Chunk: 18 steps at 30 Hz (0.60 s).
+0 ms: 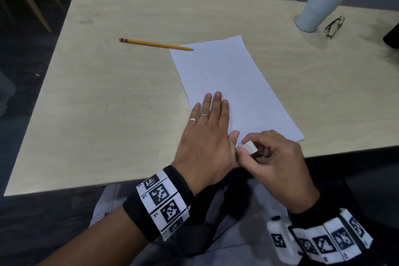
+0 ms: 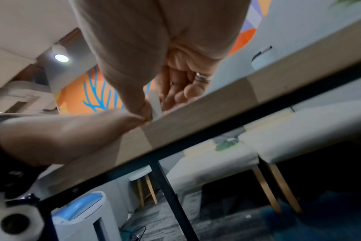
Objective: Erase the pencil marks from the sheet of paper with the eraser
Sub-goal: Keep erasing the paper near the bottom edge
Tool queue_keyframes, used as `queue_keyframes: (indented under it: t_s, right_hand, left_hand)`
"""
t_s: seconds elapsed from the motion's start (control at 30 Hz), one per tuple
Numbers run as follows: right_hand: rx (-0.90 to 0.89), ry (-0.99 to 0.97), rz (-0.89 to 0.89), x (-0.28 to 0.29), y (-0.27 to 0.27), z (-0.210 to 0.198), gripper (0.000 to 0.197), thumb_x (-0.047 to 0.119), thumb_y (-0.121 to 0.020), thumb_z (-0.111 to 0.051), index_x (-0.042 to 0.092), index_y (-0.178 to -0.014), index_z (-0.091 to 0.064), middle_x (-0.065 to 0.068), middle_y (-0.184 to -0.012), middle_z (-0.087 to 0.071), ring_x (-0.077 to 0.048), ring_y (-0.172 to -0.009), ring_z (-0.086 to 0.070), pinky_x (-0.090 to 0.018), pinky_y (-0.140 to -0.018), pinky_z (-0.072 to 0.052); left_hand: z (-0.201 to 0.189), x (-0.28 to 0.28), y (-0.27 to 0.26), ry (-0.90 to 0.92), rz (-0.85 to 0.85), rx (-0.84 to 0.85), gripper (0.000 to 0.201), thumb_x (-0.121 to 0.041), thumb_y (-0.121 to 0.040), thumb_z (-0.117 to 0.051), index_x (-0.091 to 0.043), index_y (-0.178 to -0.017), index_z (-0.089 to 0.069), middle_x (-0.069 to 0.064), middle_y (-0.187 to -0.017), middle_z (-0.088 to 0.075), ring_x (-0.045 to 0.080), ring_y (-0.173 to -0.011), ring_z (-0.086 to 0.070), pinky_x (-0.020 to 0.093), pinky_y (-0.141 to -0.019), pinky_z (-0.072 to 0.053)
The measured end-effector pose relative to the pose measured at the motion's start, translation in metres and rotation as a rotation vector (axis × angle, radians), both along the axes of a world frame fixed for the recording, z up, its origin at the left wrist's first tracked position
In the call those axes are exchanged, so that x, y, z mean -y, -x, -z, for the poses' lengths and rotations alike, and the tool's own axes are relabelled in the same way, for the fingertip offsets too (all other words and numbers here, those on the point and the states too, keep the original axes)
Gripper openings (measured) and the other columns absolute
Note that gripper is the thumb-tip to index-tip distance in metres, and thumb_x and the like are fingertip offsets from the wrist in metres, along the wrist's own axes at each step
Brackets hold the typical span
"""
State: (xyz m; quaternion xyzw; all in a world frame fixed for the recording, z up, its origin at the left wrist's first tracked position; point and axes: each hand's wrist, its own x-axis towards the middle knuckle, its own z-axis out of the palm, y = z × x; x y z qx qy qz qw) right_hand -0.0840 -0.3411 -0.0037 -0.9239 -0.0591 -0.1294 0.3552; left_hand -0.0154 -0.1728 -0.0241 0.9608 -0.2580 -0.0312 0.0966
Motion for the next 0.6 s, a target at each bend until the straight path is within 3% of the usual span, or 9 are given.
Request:
queue_keyframes:
  t_s: [0.13, 0.23, 0.37, 0.47, 0.6]
  right_hand:
    - [-0.026, -0.032, 0.097, 0.032, -0.006, -0.005, 0.019, 0.005, -0.082, -0.089, 0.02, -0.084, -0.078, 0.021, -0.075, -0.063, -0.008, -0.071, -0.057, -0.01, -0.07, -0.039]
    - [-0.06, -0.133, 0.073, 0.023, -0.004, -0.009, 0.017, 0.008, -0.083, -0.088, 0.022, -0.087, -0.079, 0.014, -0.074, -0.065, -0.011, -0.068, -0.059, -0.015, -0.069, -0.045]
    - [-0.023, -0.05, 0.046, 0.027, -0.004, 0.002, 0.018, 0.008, -0.082, -0.09, 0.021, -0.087, -0.079, 0.012, -0.07, -0.061, -0.013, -0.068, -0.056, -0.017, -0.068, -0.043]
    - [0.001, -0.015, 0.09, 0.037, -0.005, -0.005, 0.011, 0.013, -0.083, -0.088, 0.019, -0.088, -0.08, 0.013, -0.073, -0.065, -0.013, -0.071, -0.058, -0.026, -0.069, -0.047]
    - [-0.007, 0.025, -0.053, 0.015, 0.002, -0.003, 0.012, 0.014, -0.085, -0.09, 0.018, -0.088, -0.079, 0.016, -0.07, -0.06, -0.014, -0.072, -0.057, -0.023, -0.07, -0.045]
  left_hand:
    - [-0.002, 0.0, 0.001, 0.027, -0.008, -0.004, 0.074, -0.044, -0.107, -0.003, 0.0, -0.166, -0.002, 0.019, -0.174, 0.006, 0.033, -0.162, 0.007, 0.048, -0.132, 0.0]
    - [-0.003, 0.0, 0.001, 0.012, -0.011, 0.005, 0.074, -0.045, -0.107, -0.003, 0.0, -0.166, 0.0, 0.019, -0.174, 0.008, 0.034, -0.162, 0.008, 0.049, -0.132, 0.0]
    - [-0.006, 0.001, 0.001, -0.022, -0.003, -0.014, 0.073, -0.045, -0.108, -0.002, 0.0, -0.165, 0.005, 0.02, -0.174, 0.012, 0.034, -0.162, 0.012, 0.048, -0.132, 0.002]
    - [-0.007, 0.0, 0.001, -0.025, -0.008, -0.018, 0.074, -0.045, -0.107, 0.001, 0.0, -0.165, 0.005, 0.019, -0.174, 0.011, 0.034, -0.162, 0.01, 0.048, -0.132, 0.001]
    - [-0.008, 0.0, 0.001, -0.046, -0.009, -0.018, 0.073, -0.043, -0.107, 0.002, 0.001, -0.165, 0.004, 0.02, -0.174, 0.01, 0.035, -0.162, 0.009, 0.049, -0.132, 0.001]
